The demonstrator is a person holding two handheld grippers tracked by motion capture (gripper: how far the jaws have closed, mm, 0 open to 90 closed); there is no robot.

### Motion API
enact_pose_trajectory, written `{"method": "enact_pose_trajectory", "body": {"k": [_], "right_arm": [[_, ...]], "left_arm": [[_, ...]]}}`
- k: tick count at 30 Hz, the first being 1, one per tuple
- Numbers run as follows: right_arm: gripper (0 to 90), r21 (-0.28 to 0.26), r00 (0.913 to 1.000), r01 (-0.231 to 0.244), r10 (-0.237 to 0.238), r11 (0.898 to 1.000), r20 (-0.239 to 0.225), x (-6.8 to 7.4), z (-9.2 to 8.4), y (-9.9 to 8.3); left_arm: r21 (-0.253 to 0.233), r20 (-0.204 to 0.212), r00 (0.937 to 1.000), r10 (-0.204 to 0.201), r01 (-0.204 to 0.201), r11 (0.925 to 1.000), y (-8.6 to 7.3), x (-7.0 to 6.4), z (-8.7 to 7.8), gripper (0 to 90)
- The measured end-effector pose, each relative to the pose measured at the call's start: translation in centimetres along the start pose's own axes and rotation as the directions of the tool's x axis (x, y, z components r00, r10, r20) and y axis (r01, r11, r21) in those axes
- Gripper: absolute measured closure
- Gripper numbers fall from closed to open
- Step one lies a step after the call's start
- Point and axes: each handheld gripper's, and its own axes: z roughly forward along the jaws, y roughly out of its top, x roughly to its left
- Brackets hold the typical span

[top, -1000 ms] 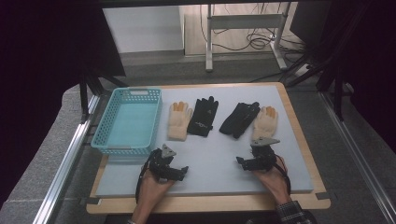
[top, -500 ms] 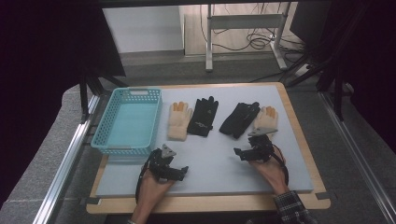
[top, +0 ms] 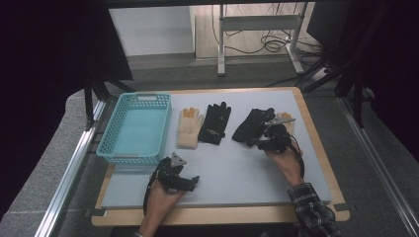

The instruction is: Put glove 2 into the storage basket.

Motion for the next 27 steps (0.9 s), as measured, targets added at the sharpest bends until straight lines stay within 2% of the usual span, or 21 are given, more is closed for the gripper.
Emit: {"method": "enact_pose_trajectory", "body": {"k": [10,15,17,19,20,21,25,27], "right_arm": [[47.9,-0.010,0.9982,-0.017,0.018,1.000,0.057,-2.4,1.2,2.7],[49.9,0.013,0.9965,-0.030,0.029,0.999,0.078,-3.3,2.5,4.1],[46.1,0.023,0.9958,-0.035,0.032,0.999,0.086,-3.5,3.2,4.4],[37.2,0.032,0.9941,-0.037,0.034,0.999,0.103,-3.7,4.0,4.6],[37.2,0.032,0.9941,-0.037,0.034,0.999,0.103,-3.7,4.0,4.6],[33.2,0.040,0.9924,-0.049,0.044,0.998,0.115,-3.9,4.7,4.6],[31.1,0.081,0.9885,-0.053,0.041,0.995,0.146,-4.0,6.2,4.5],[31.1,0.125,0.9871,-0.028,0.008,0.992,0.160,-3.7,6.9,4.3]], "left_arm": [[0.003,0.001,1.0000,0.005,-0.005,1.0000,0.0,0.0,0.0,0.7],[0.003,0.001,1.0000,0.005,-0.005,1.0000,0.0,0.0,0.0,0.7],[0.003,0.002,1.0000,0.005,-0.005,1.0000,0.0,0.0,0.0,0.7],[0.003,0.002,1.0000,0.005,-0.005,1.0000,0.0,0.0,0.0,0.7],[0.003,0.002,1.0000,0.005,-0.005,1.0000,0.0,0.0,0.0,0.7],[0.004,0.002,1.0000,0.005,-0.005,1.0000,0.0,0.0,0.0,0.7],[0.004,0.002,1.0000,0.005,-0.005,1.0000,0.0,0.0,0.0,0.7],[0.004,0.002,1.0000,0.005,-0.005,1.0000,0.0,0.0,0.0,0.7]]}}
